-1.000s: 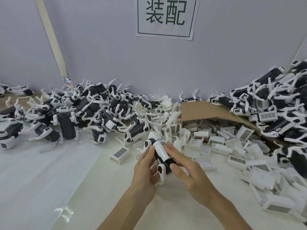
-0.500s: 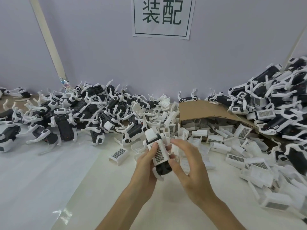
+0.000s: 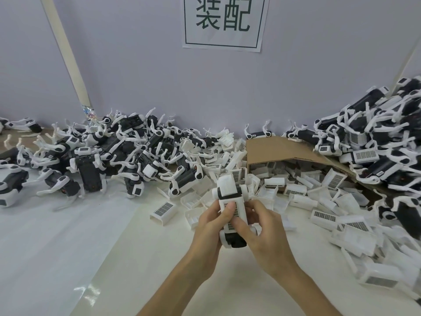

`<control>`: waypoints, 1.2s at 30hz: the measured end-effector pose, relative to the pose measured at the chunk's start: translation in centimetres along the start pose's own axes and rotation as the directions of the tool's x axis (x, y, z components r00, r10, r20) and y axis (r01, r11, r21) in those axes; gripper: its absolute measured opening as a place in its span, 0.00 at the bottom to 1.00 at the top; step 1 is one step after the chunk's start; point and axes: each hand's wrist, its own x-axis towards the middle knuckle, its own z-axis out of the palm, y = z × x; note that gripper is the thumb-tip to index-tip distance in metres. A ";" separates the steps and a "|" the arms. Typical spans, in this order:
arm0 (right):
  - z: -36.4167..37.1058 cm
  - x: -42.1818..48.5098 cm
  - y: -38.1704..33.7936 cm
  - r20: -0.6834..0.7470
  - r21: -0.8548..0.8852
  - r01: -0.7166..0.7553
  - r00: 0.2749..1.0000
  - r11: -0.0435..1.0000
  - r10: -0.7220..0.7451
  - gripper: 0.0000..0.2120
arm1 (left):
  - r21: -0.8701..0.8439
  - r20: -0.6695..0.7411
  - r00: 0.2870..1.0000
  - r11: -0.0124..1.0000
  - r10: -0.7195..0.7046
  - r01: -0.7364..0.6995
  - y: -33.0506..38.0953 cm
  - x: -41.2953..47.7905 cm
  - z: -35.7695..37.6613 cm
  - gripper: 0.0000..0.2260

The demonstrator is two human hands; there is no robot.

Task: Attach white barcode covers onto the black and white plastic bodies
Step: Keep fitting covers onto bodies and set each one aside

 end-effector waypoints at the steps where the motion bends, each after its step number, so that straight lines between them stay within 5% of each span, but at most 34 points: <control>1: 0.1 0.0 0.0 -0.010 -0.013 0.005 1.000 1.000 -0.005 0.14 | 0.004 -0.004 1.000 1.000 -0.008 0.008 -0.1 0.0 0.0 0.17; 11: 0.4 -0.3 0.9 -0.057 -0.104 -0.015 0.998 0.995 0.009 0.10 | 0.034 -0.024 1.000 0.999 -0.001 0.001 -0.6 0.2 0.0 0.21; 18: 0.1 -0.3 -0.2 0.003 0.182 -0.107 0.994 0.977 0.108 0.17 | 0.118 -0.041 0.997 0.991 0.062 -0.057 -1.1 0.4 -0.1 0.20; 30: 0.4 -0.8 0.0 -0.277 0.050 -0.033 0.960 0.998 0.046 0.17 | 0.128 -0.042 0.995 0.989 0.086 -0.080 -2.2 0.2 0.7 0.15; 33: 0.1 -0.6 0.0 -0.202 0.053 -0.028 0.979 0.998 0.038 0.15 | 0.173 -0.031 0.995 0.981 0.090 -0.084 -1.8 0.3 0.3 0.19; 36: -1.1 0.3 -0.2 -0.002 0.298 -0.220 0.973 0.929 0.231 0.17 | 0.295 0.095 0.986 0.942 0.135 -0.158 -1.3 0.2 0.1 0.16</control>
